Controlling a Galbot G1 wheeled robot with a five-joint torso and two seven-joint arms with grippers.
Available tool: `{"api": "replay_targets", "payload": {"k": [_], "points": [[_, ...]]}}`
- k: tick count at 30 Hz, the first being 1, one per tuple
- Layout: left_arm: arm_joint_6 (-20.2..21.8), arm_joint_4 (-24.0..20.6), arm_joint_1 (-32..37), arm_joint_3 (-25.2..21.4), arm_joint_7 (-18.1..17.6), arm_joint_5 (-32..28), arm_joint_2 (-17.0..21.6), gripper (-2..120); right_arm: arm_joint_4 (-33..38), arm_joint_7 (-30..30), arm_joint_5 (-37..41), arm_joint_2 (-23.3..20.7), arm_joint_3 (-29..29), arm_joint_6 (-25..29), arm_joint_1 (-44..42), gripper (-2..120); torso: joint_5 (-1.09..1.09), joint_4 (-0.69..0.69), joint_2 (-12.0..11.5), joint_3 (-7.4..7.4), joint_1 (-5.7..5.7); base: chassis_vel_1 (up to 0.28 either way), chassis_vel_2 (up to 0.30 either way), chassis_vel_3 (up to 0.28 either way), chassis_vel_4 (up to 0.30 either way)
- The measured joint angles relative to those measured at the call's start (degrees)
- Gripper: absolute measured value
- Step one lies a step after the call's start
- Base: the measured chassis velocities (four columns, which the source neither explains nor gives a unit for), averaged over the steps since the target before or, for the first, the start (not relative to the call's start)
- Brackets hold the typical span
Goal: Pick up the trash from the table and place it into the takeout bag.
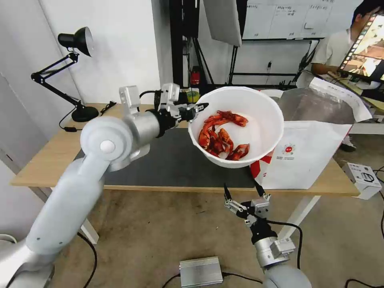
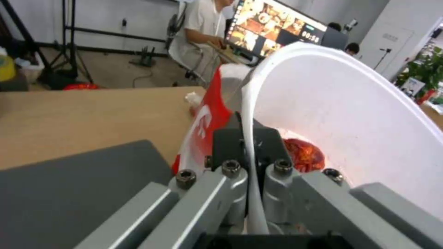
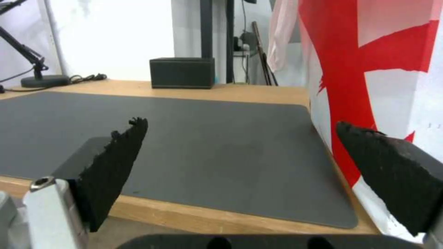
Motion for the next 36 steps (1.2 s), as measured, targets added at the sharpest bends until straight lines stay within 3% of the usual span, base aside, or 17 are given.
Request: {"api": "replay_targets", "payload": {"k": [9, 15, 29, 36], "points": [[0.0, 4.4, -6.6, 6.7, -0.1, -0.5, -4.1, 0, 0.0, 0.0, 0.0, 0.0, 0.0, 0.0, 0.0, 100, 0.01, -0.01, 0.0, 0.00, 0.00, 0.000, 0.000, 0.000, 0.000], [0.0, 10.7, -12.9, 11.7, -0.2, -0.2, -10.8, 0, 0.0, 0.0, 0.0, 0.0, 0.0, 0.0, 0.0, 100, 0.01, -0.01, 0.0, 0.00, 0.00, 0.000, 0.000, 0.000, 0.000], [0.0, 19.6, -19.4, 14.4, -2.9, 0.2, -20.5, 0, 0.0, 0.0, 0.0, 0.0, 0.0, 0.0, 0.0, 100, 0.01, -0.01, 0.0, -0.01, 0.00, 0.000, 0.000, 0.000, 0.000], [-0.8, 25.3, -22.0, 14.2, -5.8, 1.3, -27.5, 0, 0.0, 0.0, 0.0, 0.0, 0.0, 0.0, 0.0, 100, 0.01, -0.02, 0.0, -0.01, 0.00, 0.000, 0.000, 0.000, 0.000]]}}
